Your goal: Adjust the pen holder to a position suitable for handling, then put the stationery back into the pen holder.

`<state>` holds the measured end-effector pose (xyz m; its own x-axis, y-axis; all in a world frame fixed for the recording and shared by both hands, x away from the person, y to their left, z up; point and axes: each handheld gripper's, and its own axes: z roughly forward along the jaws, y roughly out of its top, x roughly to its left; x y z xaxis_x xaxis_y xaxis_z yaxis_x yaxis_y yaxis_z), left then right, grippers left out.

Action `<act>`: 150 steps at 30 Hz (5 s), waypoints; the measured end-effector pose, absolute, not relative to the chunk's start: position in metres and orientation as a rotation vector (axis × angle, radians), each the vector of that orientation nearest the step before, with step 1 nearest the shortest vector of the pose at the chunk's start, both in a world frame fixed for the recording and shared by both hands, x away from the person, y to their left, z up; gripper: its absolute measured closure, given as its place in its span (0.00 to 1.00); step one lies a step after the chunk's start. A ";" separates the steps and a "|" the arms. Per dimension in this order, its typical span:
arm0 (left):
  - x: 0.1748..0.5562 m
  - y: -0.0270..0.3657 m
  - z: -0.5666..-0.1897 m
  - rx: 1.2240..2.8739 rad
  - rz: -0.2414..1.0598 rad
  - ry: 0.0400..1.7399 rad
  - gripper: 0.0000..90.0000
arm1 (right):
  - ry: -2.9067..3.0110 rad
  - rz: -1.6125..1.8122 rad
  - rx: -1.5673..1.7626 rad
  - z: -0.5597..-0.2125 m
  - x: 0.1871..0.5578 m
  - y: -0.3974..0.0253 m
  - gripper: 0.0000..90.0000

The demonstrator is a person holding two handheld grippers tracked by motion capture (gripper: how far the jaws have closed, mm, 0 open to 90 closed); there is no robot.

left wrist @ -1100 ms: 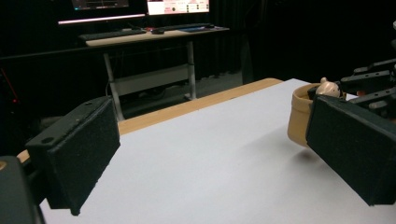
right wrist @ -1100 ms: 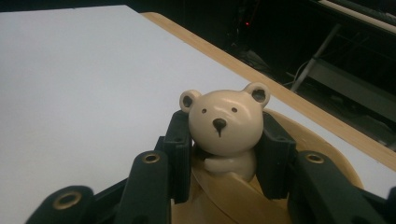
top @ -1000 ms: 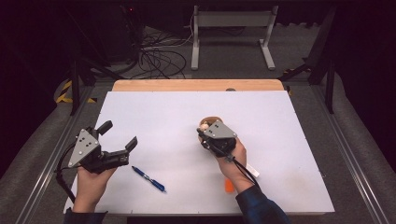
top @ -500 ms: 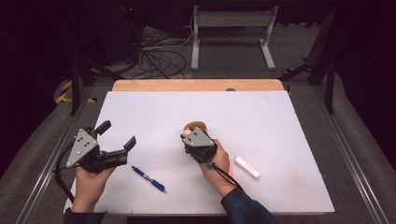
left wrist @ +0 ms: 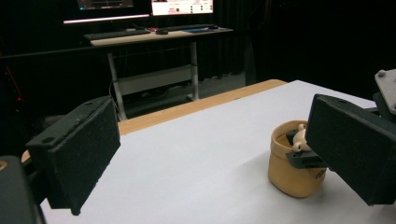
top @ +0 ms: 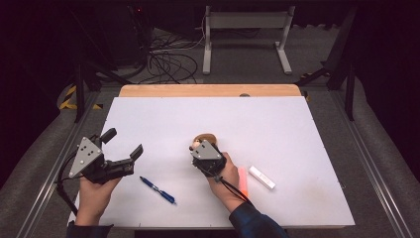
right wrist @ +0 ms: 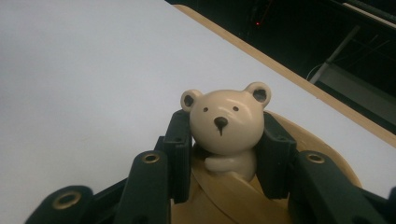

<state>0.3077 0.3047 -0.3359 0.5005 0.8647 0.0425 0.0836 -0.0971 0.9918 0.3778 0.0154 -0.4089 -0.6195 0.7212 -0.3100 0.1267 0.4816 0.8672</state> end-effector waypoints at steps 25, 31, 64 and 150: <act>0.308 0.306 -0.337 1.544 0.793 0.851 0.04 | 2.100 1.329 0.733 -0.387 0.366 0.005 0.23; 0.309 0.309 -0.337 1.541 0.799 0.859 0.04 | 2.120 1.381 0.638 -0.370 0.349 0.015 0.14; 0.305 0.322 -0.331 1.528 0.827 0.896 0.04 | 2.481 1.377 0.512 -0.381 0.341 0.087 0.46; 0.305 0.324 -0.330 1.524 0.823 0.914 0.05 | 2.649 1.060 0.630 -0.433 0.341 0.147 0.90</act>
